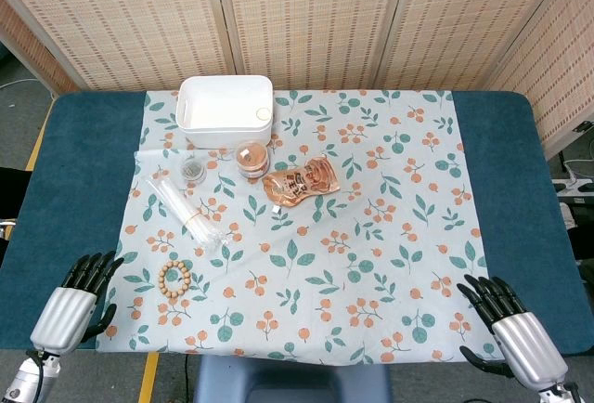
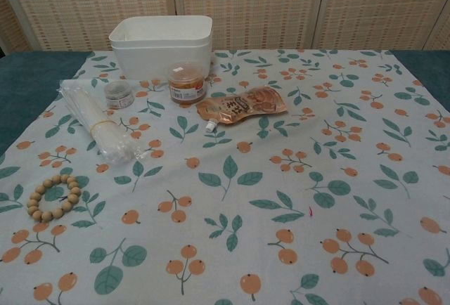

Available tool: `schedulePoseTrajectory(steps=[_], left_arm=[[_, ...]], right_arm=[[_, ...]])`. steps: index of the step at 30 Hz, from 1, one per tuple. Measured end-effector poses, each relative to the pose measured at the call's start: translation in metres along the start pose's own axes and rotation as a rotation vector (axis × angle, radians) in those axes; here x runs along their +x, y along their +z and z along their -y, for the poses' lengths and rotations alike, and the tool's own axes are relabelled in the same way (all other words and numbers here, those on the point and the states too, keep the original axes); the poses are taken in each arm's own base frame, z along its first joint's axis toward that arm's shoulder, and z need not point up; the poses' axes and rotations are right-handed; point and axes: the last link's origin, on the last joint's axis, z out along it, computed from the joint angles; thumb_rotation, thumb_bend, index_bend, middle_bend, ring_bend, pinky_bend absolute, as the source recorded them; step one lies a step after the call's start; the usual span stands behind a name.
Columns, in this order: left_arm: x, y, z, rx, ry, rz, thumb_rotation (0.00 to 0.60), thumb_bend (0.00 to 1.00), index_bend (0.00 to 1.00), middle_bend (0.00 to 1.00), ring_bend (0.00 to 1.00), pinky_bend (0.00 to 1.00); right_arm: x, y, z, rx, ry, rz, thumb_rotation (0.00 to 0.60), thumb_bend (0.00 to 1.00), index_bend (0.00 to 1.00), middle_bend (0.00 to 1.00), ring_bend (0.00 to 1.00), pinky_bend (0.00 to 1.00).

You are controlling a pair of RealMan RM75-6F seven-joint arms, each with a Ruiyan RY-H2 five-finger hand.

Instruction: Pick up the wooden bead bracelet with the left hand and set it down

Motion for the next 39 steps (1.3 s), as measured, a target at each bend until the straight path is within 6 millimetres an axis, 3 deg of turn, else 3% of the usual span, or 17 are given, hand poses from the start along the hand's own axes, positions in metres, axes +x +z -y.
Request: schedulePoseTrajectory(steps=[7,14,20,23,28,39], left_arm=[[-0.007,0.002,-0.011,-0.073,-0.037,0.017,0.600,0.46,0.00,0.01,0.02,0.09],[-0.033,0.012,-0.036,-0.239,-0.144,0.083,0.600,0.47,0.00,0.10,0.01,0.05],[-0.040,0.019,-0.048,-0.269,-0.051,0.056,0.600,0.48,0.01,0.11,0.01,0.04],[-0.047,0.027,-0.052,-0.256,0.019,0.051,0.600,0.48,0.08,0.15,0.01,0.04],[-0.060,0.037,-0.052,-0.204,0.118,0.066,0.600,0.48,0.18,0.27,0.06,0.03],[-0.083,0.042,-0.038,-0.136,0.231,0.109,0.600,0.48,0.24,0.32,0.09,0.03]], right_arm=[[-0.004,0.007,0.001,0.010,0.000,0.013,0.466,0.20,0.00,0.00,0.00,0.00],[-0.004,0.015,0.004,0.033,-0.004,0.011,0.467,0.20,0.00,0.00,0.00,0.00],[-0.004,0.024,0.002,0.017,0.000,0.024,0.466,0.20,0.00,0.00,0.00,0.00],[-0.001,0.024,0.001,0.012,0.009,0.023,0.466,0.20,0.00,0.00,0.00,0.00],[0.003,0.021,0.002,0.018,0.003,0.001,0.465,0.20,0.00,0.00,0.00,0.00],[0.003,0.014,0.005,0.029,-0.005,0.012,0.464,0.20,0.00,0.00,0.00,0.00]])
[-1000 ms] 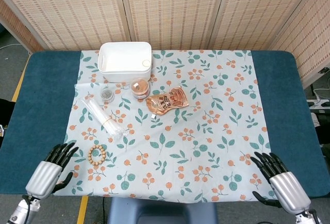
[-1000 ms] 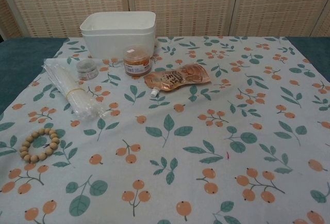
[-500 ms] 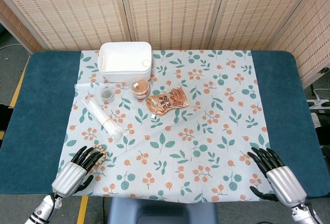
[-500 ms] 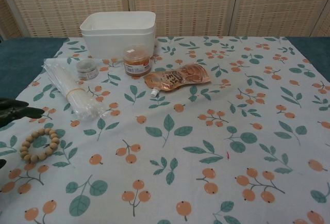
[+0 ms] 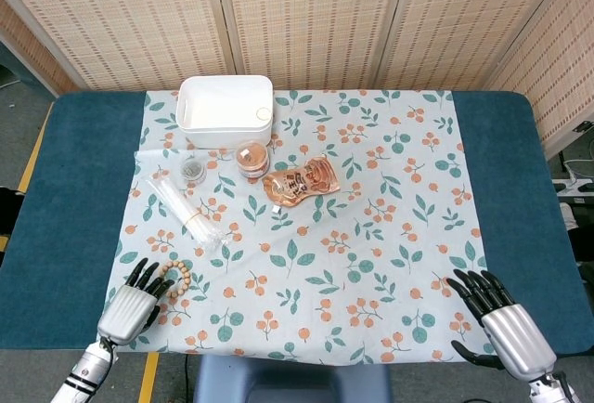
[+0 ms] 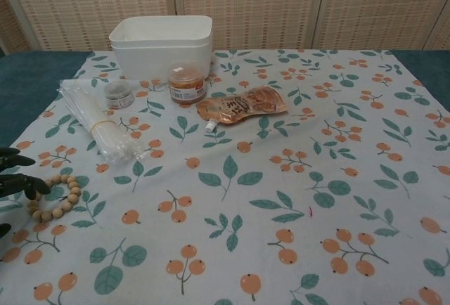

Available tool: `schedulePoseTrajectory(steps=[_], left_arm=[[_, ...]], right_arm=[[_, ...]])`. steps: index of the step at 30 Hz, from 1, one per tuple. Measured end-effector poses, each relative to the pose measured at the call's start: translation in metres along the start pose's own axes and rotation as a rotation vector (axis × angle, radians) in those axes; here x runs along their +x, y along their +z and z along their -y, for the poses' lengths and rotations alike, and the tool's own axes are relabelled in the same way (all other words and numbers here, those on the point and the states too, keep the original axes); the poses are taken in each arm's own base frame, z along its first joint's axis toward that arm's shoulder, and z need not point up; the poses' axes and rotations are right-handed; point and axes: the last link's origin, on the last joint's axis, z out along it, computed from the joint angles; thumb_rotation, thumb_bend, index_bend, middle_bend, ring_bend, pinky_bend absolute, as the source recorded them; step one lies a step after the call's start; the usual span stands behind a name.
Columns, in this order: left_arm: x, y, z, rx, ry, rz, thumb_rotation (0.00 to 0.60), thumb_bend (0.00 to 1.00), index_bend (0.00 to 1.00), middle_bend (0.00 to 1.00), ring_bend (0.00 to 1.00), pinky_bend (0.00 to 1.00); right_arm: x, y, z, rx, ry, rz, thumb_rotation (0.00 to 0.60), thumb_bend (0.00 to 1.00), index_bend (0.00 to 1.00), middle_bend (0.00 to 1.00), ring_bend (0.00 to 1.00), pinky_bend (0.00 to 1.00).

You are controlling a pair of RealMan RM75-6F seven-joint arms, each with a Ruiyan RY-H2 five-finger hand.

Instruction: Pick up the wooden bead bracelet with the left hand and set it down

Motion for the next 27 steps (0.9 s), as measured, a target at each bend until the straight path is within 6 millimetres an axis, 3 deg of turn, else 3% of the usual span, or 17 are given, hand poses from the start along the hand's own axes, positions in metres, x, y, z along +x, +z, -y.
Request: schedulePoseTrajectory(steps=[9,27], left_arm=[[-0.007,0.006,0.000,-0.005,0.057,0.008,0.600,0.48,0.29,0.35,0.11,0.04],[-0.008,0.008,-0.009,-0.064,0.116,-0.035,0.600,0.48,0.29,0.36,0.14,0.04]], right_arm=[[-0.002,0.000,0.000,-0.008,0.000,0.024,0.465,0.20,0.00,0.00,0.00,0.00],[0.000,-0.001,-0.002,-0.016,0.006,0.037,0.465,0.20,0.00,0.00,0.00,0.00]])
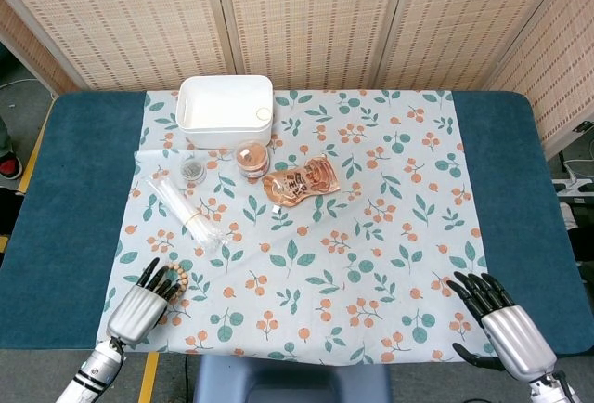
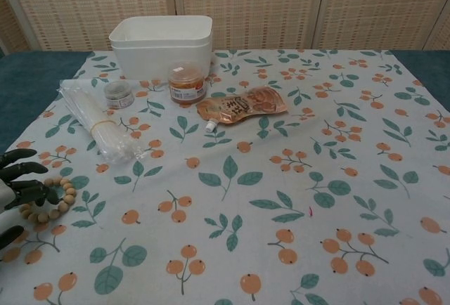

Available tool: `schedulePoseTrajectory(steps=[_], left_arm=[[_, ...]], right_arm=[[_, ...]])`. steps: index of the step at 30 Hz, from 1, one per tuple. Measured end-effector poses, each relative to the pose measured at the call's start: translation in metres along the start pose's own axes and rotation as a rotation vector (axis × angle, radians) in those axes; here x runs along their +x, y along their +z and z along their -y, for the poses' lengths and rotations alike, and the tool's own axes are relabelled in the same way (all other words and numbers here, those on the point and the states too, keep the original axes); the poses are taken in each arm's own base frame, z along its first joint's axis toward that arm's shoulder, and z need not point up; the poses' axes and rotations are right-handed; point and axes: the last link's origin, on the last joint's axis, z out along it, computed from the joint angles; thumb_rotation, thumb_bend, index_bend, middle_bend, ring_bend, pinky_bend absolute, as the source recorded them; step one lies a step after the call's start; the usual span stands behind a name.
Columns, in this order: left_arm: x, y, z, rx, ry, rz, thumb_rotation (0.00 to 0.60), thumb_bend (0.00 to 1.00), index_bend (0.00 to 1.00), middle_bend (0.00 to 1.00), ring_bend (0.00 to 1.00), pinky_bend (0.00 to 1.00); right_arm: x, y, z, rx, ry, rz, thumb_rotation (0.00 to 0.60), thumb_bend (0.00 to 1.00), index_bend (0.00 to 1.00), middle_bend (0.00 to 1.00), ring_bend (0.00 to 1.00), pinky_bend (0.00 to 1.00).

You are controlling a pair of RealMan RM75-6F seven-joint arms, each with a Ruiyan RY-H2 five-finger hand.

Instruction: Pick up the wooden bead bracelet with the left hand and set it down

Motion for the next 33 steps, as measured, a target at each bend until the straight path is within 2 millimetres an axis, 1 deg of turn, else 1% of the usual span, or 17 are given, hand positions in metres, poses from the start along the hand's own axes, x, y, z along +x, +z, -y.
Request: schedulePoseTrajectory(steps=[5,10,20,23,25,27,28,31,33], left_arm=[[-0.007,0.003,-0.001,-0.004,0.021,0.041,0.600,0.48,0.36,0.41,0.15,0.04],[-0.009,0.004,-0.002,-0.013,0.046,0.053,0.600,0.48,0.41,0.44,0.17,0.04],[-0.013,0.010,0.000,-0.003,0.118,0.126,0.600,0.48,0.44,0.46,0.17,0.04],[-0.010,0.013,0.001,0.000,0.147,0.140,0.600,0.48,0.48,0.52,0.21,0.04],[-0.006,0.015,0.001,-0.001,0.159,0.142,0.600,0.48,0.53,0.57,0.25,0.04],[-0.002,0.017,0.000,-0.004,0.168,0.134,0.600,0.48,0.62,0.65,0.30,0.05],[0.000,0.017,0.000,-0.004,0.173,0.128,0.600,0.49,0.64,0.67,0.31,0.05],[0.003,0.019,0.001,0.002,0.176,0.106,0.600,0.55,0.70,0.73,0.36,0.05],[0.005,0.020,0.001,0.007,0.166,0.087,0.600,0.63,0.72,0.75,0.38,0.06]], right_arm=[[0.001,-0.001,0.000,0.001,0.001,-0.001,0.464,0.20,0.00,0.00,0.00,0.00],[0.002,-0.002,-0.001,-0.001,0.000,-0.002,0.464,0.20,0.00,0.00,0.00,0.00],[0.002,-0.003,0.000,0.002,-0.001,0.000,0.465,0.20,0.00,0.00,0.00,0.00],[0.002,-0.004,0.000,0.003,-0.002,0.001,0.465,0.20,0.00,0.00,0.00,0.00],[0.002,-0.004,0.000,0.002,0.000,-0.001,0.466,0.20,0.00,0.00,0.00,0.00],[0.002,-0.004,-0.001,-0.001,0.000,-0.001,0.465,0.20,0.00,0.00,0.00,0.00],[0.003,-0.004,-0.001,-0.001,0.000,0.000,0.465,0.20,0.00,0.00,0.00,0.00],[0.003,-0.005,-0.001,-0.001,0.001,-0.002,0.465,0.20,0.00,0.00,0.00,0.00],[0.004,-0.005,-0.001,-0.002,0.002,-0.004,0.465,0.20,0.00,0.00,0.00,0.00]])
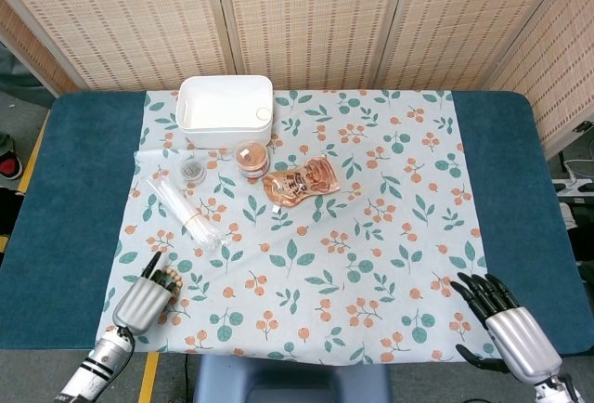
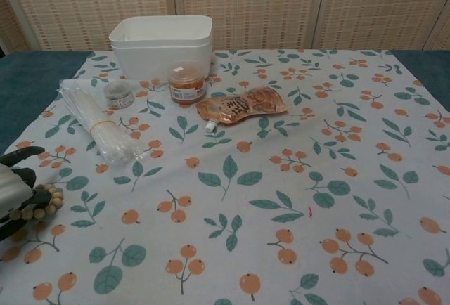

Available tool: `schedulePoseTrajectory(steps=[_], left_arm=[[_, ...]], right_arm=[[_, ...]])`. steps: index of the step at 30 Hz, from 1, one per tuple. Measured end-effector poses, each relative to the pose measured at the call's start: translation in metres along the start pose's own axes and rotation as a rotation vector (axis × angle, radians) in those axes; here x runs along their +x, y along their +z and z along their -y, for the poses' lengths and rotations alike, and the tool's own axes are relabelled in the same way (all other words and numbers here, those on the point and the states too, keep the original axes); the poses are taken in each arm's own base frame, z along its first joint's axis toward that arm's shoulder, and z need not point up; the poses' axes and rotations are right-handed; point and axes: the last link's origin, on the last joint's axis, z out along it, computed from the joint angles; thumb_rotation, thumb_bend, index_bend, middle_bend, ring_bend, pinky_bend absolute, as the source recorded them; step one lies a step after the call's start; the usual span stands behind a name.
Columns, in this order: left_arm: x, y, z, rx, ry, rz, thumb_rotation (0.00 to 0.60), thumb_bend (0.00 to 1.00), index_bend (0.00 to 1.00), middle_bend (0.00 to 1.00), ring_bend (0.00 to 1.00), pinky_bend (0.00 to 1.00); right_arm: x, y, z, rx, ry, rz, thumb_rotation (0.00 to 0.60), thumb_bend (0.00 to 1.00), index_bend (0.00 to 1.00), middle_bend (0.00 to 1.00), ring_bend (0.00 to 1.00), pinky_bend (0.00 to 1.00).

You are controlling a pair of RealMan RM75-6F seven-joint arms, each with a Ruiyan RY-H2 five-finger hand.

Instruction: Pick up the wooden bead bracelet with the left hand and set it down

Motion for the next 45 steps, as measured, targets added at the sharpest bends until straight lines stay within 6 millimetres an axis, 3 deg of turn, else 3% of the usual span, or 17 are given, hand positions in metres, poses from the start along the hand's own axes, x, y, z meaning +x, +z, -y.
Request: schedulePoseTrajectory(steps=[6,16,23,28,35,37,39,45], left_arm=[[0.008,0.011,0.008,0.017,0.017,-0.044,0.600,0.79,0.76,0.76,0.40,0.07],[0.024,0.036,0.026,0.047,-0.026,-0.051,0.600,0.86,0.77,0.77,0.42,0.11],[0.053,0.081,0.071,0.199,-0.334,0.003,0.600,0.90,0.77,0.77,0.44,0.11],[0.066,0.096,0.097,0.331,-0.548,0.066,0.600,1.00,0.75,0.77,0.45,0.13],[0.096,0.108,0.119,0.324,-0.853,0.189,0.599,1.00,0.62,0.67,0.41,0.09],[0.102,0.110,0.119,0.289,-0.972,0.241,0.516,1.00,0.60,0.66,0.39,0.08],[0.107,0.109,0.118,0.254,-1.120,0.318,0.390,1.00,0.60,0.66,0.39,0.07],[0.111,0.096,0.115,0.216,-1.581,0.527,0.379,1.00,0.64,0.68,0.39,0.09]], right_arm=[[0.001,-0.001,-0.001,-0.008,-0.001,0.000,0.465,0.20,0.00,0.00,0.00,0.00],[-0.002,0.000,0.000,-0.006,-0.014,0.004,0.465,0.20,0.00,0.00,0.00,0.00],[-0.001,-0.003,0.004,0.003,-0.026,-0.004,0.465,0.20,0.00,0.00,0.00,0.00],[-0.001,-0.004,0.002,0.000,-0.026,-0.002,0.465,0.20,0.00,0.00,0.00,0.00],[0.003,-0.006,0.002,-0.002,-0.029,-0.019,0.465,0.20,0.00,0.00,0.00,0.00],[0.003,-0.007,0.003,0.003,-0.029,-0.020,0.465,0.20,0.00,0.00,0.00,0.00],[0.002,-0.008,0.004,0.008,-0.029,-0.016,0.465,0.20,0.00,0.00,0.00,0.00],[0.001,-0.009,0.006,0.015,-0.028,-0.010,0.465,0.20,0.00,0.00,0.00,0.00]])
